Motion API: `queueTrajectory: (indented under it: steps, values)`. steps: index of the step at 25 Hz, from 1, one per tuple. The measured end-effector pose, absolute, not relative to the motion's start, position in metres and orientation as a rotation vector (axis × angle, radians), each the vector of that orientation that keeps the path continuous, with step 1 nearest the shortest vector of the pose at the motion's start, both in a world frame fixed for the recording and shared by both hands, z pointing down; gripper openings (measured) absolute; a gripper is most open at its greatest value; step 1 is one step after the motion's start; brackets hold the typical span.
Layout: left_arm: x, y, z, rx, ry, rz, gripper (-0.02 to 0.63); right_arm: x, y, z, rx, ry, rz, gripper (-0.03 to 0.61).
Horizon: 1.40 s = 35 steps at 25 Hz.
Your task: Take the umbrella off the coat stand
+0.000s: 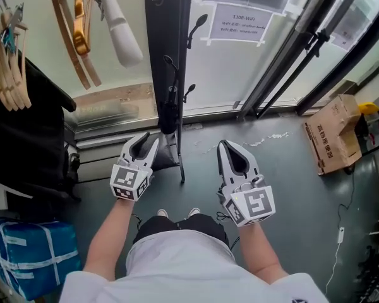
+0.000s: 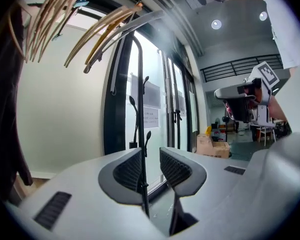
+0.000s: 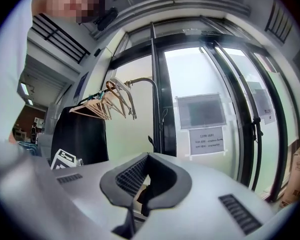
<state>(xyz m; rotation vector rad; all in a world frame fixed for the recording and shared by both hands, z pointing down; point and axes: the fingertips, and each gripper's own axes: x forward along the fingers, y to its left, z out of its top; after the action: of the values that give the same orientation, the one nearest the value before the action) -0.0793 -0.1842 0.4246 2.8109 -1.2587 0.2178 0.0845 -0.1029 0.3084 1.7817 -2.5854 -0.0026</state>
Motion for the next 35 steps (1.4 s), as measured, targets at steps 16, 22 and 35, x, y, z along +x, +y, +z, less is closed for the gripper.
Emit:
queueTrajectory:
  steps: [16,22,35]
  values:
    - [-0.059,-0.291,0.552,2.493,-1.119,0.292,0.305,0.088,-0.132,0.358,1.671,-2.694,0.023,0.018]
    - [-0.043,-0.319,0.584,2.579,-1.064,0.466,0.377,0.094,-0.148,0.379,1.678,-2.694,0.000,0.017]
    - [-0.017,-0.364,0.640,2.747,-0.783,0.525,0.454,0.091,-0.157,0.463,1.673,-2.659,0.087,0.018]
